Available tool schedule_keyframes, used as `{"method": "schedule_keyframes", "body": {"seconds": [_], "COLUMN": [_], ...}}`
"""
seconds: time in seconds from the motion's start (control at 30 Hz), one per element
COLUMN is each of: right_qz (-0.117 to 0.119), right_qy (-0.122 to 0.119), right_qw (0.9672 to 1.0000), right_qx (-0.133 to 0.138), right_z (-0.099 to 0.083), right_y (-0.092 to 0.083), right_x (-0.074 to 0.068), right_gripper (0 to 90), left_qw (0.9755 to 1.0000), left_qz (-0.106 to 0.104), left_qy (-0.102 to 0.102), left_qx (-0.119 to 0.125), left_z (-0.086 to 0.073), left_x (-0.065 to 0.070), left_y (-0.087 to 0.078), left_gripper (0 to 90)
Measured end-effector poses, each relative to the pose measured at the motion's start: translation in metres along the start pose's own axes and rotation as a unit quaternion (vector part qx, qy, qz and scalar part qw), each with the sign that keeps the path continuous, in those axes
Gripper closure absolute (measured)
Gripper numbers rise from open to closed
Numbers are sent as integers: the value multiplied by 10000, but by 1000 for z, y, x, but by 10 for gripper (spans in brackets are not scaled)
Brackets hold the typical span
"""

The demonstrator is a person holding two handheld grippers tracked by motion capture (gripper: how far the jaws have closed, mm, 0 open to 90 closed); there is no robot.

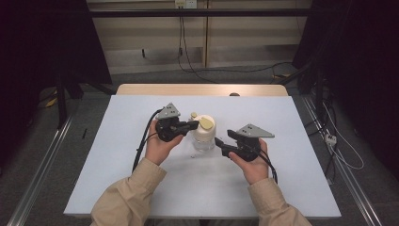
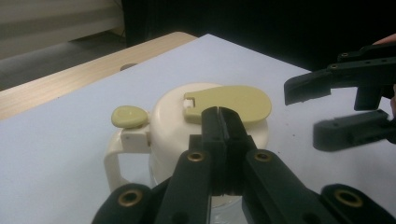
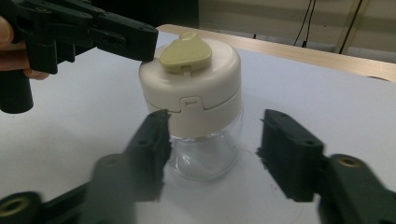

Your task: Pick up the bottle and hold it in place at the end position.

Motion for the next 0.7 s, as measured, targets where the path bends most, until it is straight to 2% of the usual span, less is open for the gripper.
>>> {"method": "schedule_keyframes", "body": {"seconds": [0.13,0.3,0.5,0.7], "right_qz": [118,222,276,318], "right_qy": [9,-43,-76,-126], "right_qw": [9999,9997,9994,9991], "right_qx": [-38,-133,-213,-259], "right_z": [5,10,13,17], "right_y": [1,3,7,8], "right_x": [0,-3,-4,-6], "right_gripper": [678,825,900,900], "left_qw": [10000,10000,10000,10000], "left_qz": [17,21,49,54], "left_qy": [-9,-12,-2,-8], "left_qx": [4,12,26,28], "left_z": [0,0,0,0], "left_x": [1,1,1,2], "left_y": [0,0,0,0], "left_gripper": [900,900,900,900]}}
Point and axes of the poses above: each handheld gripper's, and its own axes: y roughly forward along the jaws, z roughly out of its top, x roughly to its right, the point moved 3 cm from there along y, roughly forward along the jaws, and after that the axes turned 14 degrees about -x, right-handed, at the moved point
